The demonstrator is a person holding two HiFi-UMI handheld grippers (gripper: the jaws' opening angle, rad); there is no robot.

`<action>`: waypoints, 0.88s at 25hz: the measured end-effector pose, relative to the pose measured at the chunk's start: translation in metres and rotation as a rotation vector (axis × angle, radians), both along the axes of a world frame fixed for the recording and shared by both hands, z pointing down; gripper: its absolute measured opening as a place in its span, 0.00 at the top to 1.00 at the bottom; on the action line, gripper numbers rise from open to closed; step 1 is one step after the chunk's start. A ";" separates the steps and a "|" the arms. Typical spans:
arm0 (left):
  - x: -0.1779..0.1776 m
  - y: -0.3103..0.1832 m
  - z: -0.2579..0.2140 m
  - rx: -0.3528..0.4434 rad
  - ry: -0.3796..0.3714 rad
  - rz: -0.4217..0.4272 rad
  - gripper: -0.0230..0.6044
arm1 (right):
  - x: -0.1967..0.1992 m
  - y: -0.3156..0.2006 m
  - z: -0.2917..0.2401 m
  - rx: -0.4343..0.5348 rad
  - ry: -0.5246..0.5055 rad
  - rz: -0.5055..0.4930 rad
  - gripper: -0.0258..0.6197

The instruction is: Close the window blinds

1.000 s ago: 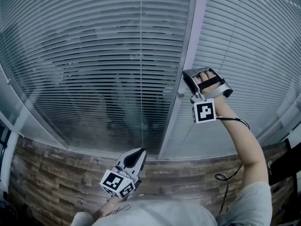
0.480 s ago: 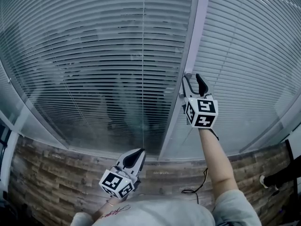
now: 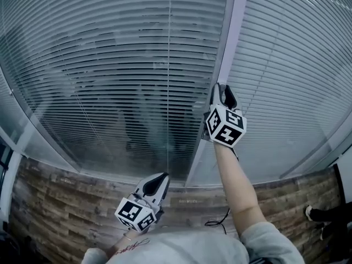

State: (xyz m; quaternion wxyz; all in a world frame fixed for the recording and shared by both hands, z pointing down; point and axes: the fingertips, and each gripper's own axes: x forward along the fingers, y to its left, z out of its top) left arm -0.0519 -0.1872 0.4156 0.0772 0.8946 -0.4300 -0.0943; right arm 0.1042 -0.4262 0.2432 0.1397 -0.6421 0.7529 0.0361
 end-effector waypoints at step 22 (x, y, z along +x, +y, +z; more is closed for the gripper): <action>0.015 0.001 0.007 -0.014 0.027 0.039 0.93 | -0.016 0.011 0.000 0.139 0.979 0.056 0.76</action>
